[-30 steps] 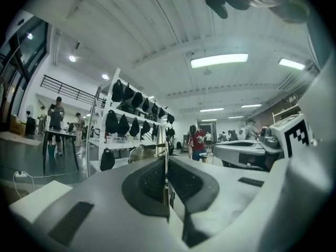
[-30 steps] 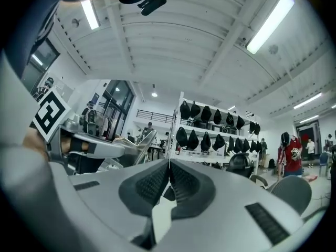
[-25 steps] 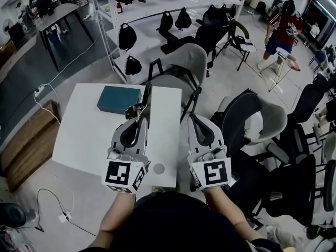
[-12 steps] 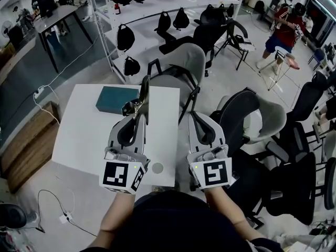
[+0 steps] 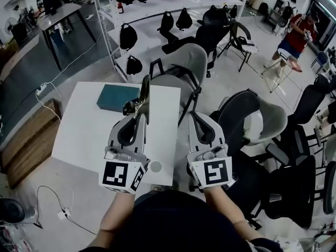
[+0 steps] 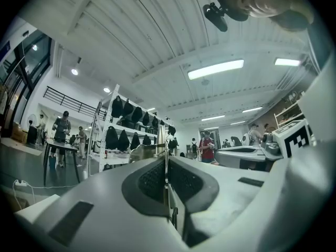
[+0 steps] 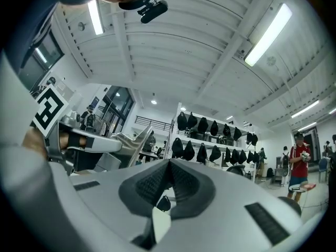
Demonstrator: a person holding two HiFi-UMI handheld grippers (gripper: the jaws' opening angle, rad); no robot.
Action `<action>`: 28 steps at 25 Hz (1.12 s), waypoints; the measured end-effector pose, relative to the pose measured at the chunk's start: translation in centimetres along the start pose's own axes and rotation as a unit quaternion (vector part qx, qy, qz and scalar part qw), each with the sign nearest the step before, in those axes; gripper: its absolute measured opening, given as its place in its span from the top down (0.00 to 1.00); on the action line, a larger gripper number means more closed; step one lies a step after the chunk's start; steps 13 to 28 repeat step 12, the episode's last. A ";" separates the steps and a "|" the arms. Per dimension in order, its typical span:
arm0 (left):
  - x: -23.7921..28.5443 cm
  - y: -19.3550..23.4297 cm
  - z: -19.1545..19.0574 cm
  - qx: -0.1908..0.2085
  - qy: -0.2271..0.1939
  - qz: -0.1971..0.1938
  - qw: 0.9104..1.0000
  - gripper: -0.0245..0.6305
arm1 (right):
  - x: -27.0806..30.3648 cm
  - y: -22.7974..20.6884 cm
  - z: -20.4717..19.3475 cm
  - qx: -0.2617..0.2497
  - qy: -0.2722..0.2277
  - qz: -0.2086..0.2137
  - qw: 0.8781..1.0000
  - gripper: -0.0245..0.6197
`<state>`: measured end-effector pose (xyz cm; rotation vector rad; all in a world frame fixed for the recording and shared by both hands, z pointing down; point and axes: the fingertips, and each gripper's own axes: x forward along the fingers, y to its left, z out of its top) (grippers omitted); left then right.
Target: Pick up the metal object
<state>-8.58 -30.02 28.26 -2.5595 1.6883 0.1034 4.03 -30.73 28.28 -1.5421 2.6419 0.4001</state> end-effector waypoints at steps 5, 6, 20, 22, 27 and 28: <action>-0.2 -1.1 0.0 0.001 -0.001 0.005 1.000 0.93 | -1.0 -0.2 -0.8 0.006 0.018 0.010 1.000 0.92; -0.4 -1.5 -0.1 0.001 -0.002 0.006 1.000 0.93 | -1.3 -0.4 -1.0 0.006 0.021 0.011 1.000 0.92; -1.4 -2.8 -1.0 -0.002 -0.002 0.016 1.000 0.93 | -2.8 -0.3 -1.6 0.008 0.017 0.021 1.000 0.92; -1.4 -2.8 -1.0 -0.002 -0.002 0.016 1.000 0.93 | -2.8 -0.3 -1.6 0.008 0.017 0.021 1.000 0.92; -1.4 -2.8 -1.0 -0.002 -0.002 0.016 1.000 0.93 | -2.8 -0.3 -1.6 0.008 0.017 0.021 1.000 0.92; -1.4 -2.8 -1.0 -0.002 -0.002 0.016 1.000 0.93 | -2.8 -0.3 -1.6 0.008 0.017 0.021 1.000 0.92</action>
